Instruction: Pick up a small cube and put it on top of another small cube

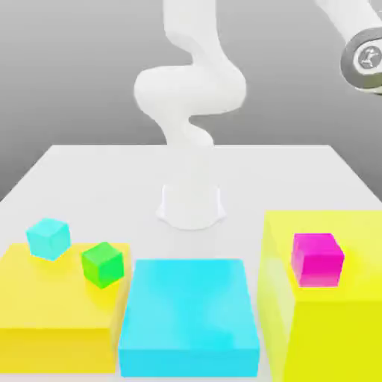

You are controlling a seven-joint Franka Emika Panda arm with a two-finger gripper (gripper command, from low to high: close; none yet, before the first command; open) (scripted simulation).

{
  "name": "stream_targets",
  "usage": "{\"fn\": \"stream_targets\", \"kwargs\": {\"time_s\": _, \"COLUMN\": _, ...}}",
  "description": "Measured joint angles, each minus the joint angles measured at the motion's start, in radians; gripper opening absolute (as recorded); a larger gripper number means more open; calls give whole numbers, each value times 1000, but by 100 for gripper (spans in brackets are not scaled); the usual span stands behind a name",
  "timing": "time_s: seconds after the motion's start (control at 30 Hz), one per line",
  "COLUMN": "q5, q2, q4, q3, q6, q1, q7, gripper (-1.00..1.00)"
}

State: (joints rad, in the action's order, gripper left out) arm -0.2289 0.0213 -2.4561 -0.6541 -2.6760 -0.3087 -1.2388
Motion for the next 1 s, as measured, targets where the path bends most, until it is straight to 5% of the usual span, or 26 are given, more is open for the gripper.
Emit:
{"fn": "stream_targets", "kwargs": {"time_s": 0.2, "q5": 50, "q2": 152, "q4": -90, "q3": -46, "q6": -107, "q1": -107, "q7": -181, "gripper": 0}}
{"fn": "stream_targets", "kwargs": {"time_s": 0.5, "q5": 32, "q2": 117, "q4": -219, "q3": 98, "q6": -121, "q1": -129, "q7": -602, "gripper": 0}}
{"fn": "stream_targets", "kwargs": {"time_s": 0.83, "q5": -257, "q2": 327, "q4": -176, "q3": 380, "q6": -273, "q1": -329, "q7": -873, "gripper": 0}}
{"fn": "stream_targets", "kwargs": {"time_s": 0.87, "q5": -272, "q2": 339, "q4": -173, "q3": 398, "q6": -281, "q1": -344, "q7": -885, "gripper": -100}}
{"fn": "stream_targets", "kwargs": {"time_s": 1.0, "q5": -272, "q2": 339, "q4": -173, "q3": 398, "q6": -284, "q1": -344, "q7": -885, "gripper": -100}}
